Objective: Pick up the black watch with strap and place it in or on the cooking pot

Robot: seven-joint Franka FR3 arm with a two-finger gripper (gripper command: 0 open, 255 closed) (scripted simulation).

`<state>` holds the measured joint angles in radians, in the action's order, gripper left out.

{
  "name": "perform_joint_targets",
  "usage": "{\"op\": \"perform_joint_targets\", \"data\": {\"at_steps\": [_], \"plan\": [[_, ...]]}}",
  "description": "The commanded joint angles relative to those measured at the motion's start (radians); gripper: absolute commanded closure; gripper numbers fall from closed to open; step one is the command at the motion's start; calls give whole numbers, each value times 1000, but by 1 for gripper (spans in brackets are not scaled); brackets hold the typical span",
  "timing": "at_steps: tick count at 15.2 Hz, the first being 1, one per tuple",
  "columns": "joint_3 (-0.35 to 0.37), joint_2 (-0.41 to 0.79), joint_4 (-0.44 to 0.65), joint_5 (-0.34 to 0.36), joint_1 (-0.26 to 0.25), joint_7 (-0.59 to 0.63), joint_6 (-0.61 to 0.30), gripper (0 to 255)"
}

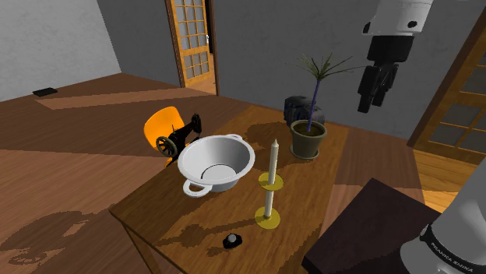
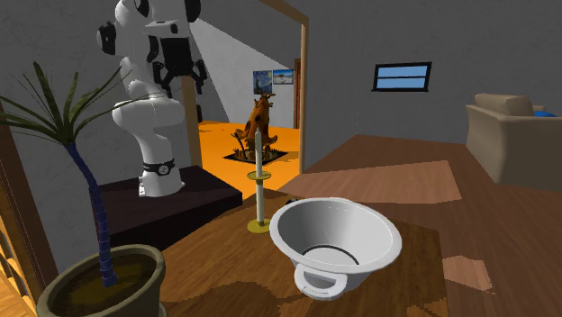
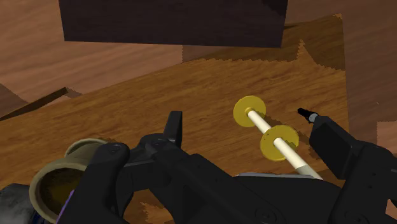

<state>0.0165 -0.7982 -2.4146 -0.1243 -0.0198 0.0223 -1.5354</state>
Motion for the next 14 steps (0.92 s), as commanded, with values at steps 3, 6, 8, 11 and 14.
{"op": "perform_joint_targets", "data": {"at_steps": [3, 6, 8, 11, 14], "plan": [[37, 10, -42, -25, -10, 35, -60, 0], [94, 38, -96, -62, -26, 87, -153, 0], [133, 66, -125, -86, -37, 121, -218, 0], [193, 122, -157, -119, -53, 172, -319, 0], [253, 196, -175, -146, -67, 224, -423, 0]]}}
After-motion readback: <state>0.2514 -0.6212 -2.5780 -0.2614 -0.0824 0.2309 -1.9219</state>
